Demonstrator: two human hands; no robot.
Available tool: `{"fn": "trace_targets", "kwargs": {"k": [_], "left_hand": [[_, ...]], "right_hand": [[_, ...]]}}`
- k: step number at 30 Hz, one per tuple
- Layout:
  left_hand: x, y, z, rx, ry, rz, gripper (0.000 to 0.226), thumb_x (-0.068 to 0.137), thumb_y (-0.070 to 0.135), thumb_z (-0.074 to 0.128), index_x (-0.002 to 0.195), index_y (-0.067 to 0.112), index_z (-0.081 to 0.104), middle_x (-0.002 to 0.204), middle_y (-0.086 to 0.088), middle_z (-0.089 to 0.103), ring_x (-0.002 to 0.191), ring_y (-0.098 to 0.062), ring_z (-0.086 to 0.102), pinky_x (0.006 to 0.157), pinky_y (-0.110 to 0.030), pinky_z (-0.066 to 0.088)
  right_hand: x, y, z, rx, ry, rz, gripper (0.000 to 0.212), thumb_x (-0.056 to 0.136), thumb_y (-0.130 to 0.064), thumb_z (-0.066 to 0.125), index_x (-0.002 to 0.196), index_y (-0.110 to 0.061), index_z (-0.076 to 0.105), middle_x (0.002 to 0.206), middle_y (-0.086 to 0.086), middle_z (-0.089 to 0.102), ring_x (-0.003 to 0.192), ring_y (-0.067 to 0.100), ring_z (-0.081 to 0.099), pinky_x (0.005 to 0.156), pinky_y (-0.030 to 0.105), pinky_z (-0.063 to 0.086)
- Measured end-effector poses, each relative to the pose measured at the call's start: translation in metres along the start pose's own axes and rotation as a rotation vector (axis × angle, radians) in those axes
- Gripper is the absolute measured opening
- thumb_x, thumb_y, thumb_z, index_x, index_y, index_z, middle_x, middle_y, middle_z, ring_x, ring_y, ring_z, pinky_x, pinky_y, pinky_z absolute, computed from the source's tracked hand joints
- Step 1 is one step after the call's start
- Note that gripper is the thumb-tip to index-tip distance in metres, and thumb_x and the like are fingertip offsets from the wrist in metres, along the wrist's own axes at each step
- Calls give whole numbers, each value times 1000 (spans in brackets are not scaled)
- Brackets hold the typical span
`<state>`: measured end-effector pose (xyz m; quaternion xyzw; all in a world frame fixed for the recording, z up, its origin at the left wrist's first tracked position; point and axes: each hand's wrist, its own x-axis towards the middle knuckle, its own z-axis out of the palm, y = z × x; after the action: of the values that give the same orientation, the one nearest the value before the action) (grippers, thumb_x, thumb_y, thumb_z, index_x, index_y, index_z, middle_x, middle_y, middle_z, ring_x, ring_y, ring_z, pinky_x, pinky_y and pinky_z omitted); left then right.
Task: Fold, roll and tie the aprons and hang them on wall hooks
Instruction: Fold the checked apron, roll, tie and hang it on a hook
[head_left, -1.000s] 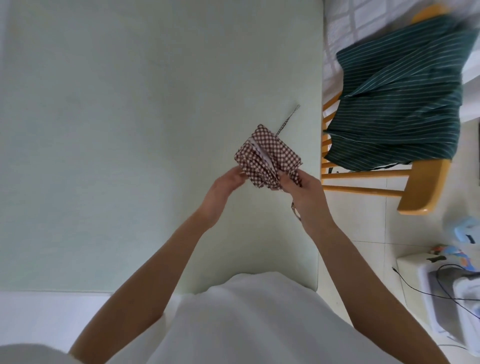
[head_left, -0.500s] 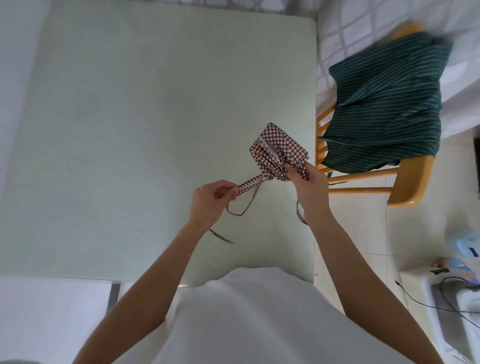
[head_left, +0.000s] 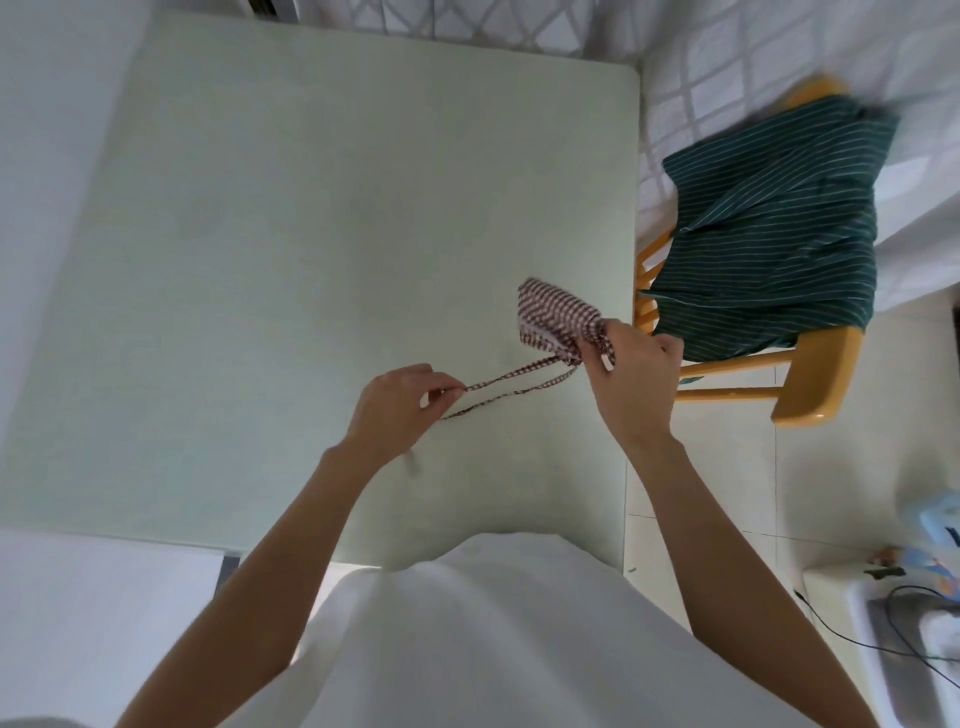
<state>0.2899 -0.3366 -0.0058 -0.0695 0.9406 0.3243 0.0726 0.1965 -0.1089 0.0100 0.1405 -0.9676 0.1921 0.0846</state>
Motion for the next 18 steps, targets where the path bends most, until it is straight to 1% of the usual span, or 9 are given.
{"fn": "trace_targets", "kwargs": {"k": [1,3,6,10,12,13,15,17,18], "left_hand": [[5,-1,-7,63,44,96,12,89,30,61,92,27,72,72,10,59,63,-4,46,61,-24,43],[20,2,-23,97,118,258,10,86,28,64,89,24,73,74,9,63,65,-7,52,68,-28,44],[40,13,-36,-77,129,258,9,84,27,68,89,21,73,81,10,67,73,-5,60,77,-24,44],[41,22,-29,-440,1,13,12,85,14,67,95,13,72,93,-1,71,91,-12,65,88,-28,49],[34,26,-20,-529,-72,-129,27,87,-8,55,111,2,63,97,-14,70,93,-18,64,87,-30,47],[28,32,-16,-595,-97,-229,32,87,-14,49,113,3,58,89,-10,71,85,-12,62,81,-27,48],[20,33,-4,-688,-124,-339,21,89,-6,51,89,13,60,66,3,63,68,-7,53,66,-20,43],[14,36,5,-752,-159,-365,17,90,9,58,75,17,62,68,7,63,68,-4,54,62,-9,39],[11,37,9,-774,-180,-344,12,90,15,59,81,15,67,79,6,67,77,-3,57,66,-5,39]], "right_hand": [[2,3,-1,-87,-67,-139,14,84,-22,67,87,-9,65,72,3,65,64,24,59,75,37,40],[6,5,-3,-135,-349,-352,17,84,-23,67,97,-11,67,87,5,71,81,27,64,83,42,38],[3,-2,-1,191,-696,-410,24,85,-24,65,107,-14,68,105,-1,68,99,22,58,89,40,38],[0,-18,-5,814,-684,-189,33,79,-28,69,111,-17,67,119,-7,60,112,17,54,94,35,46],[4,-26,-11,937,-655,-47,35,81,-26,68,115,-21,62,119,-7,60,112,10,55,94,26,46],[5,-29,-13,971,-647,33,32,83,-22,67,114,-24,60,115,-8,62,108,5,58,91,22,47],[5,-36,-15,1065,-637,187,24,86,-18,63,107,-31,60,102,-6,67,99,10,63,85,28,50],[5,-38,-13,1120,-605,278,18,86,-25,60,102,-33,61,99,1,69,102,29,62,86,46,49],[5,-38,-12,1130,-589,297,18,88,-23,58,103,-32,61,101,-1,68,103,28,61,89,45,49]]}}
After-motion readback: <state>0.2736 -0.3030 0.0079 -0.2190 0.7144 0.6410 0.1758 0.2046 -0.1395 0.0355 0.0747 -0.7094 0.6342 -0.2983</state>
